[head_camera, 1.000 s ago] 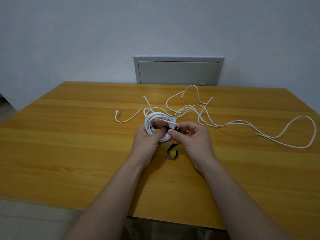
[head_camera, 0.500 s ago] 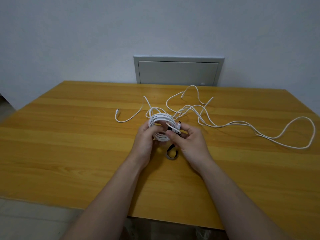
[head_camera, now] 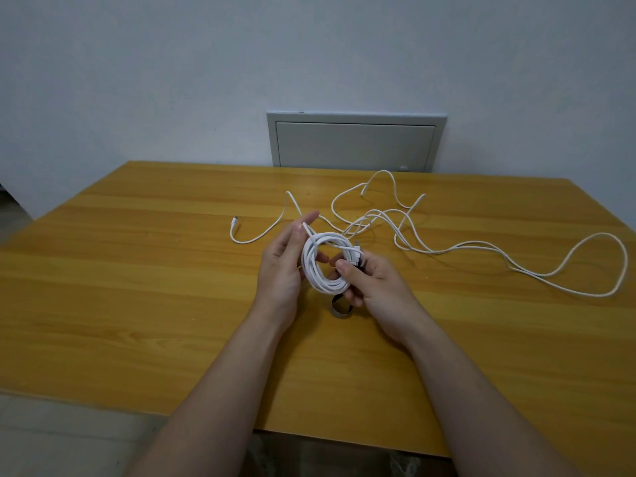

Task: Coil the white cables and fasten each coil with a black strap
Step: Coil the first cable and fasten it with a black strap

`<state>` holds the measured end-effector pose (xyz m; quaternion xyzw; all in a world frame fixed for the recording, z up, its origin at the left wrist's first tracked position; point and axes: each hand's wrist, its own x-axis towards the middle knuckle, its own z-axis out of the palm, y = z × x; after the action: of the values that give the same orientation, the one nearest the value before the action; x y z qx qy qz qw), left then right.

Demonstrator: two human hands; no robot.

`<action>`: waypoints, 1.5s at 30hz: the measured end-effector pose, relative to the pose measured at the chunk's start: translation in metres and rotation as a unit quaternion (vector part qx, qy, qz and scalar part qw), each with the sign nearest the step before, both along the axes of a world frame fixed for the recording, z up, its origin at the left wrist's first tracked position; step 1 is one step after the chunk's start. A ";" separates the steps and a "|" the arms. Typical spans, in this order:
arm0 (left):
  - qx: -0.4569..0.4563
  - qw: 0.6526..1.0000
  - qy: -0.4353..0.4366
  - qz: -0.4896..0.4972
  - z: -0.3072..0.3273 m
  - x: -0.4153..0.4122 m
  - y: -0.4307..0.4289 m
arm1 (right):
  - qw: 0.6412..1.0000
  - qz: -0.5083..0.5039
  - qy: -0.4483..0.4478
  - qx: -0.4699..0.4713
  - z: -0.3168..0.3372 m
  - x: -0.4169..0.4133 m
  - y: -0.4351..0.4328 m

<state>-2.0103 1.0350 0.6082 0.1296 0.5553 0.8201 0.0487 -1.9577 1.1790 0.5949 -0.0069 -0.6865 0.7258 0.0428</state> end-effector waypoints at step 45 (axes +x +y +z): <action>-0.199 0.972 0.125 -0.024 -0.008 -0.010 -0.013 | 0.998 -0.019 0.058 0.009 -0.001 0.002 0.001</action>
<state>-2.0202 1.0224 0.6005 0.2324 0.7054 0.6692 0.0229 -1.9558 1.1803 0.5939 0.0227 -0.6892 0.7178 0.0961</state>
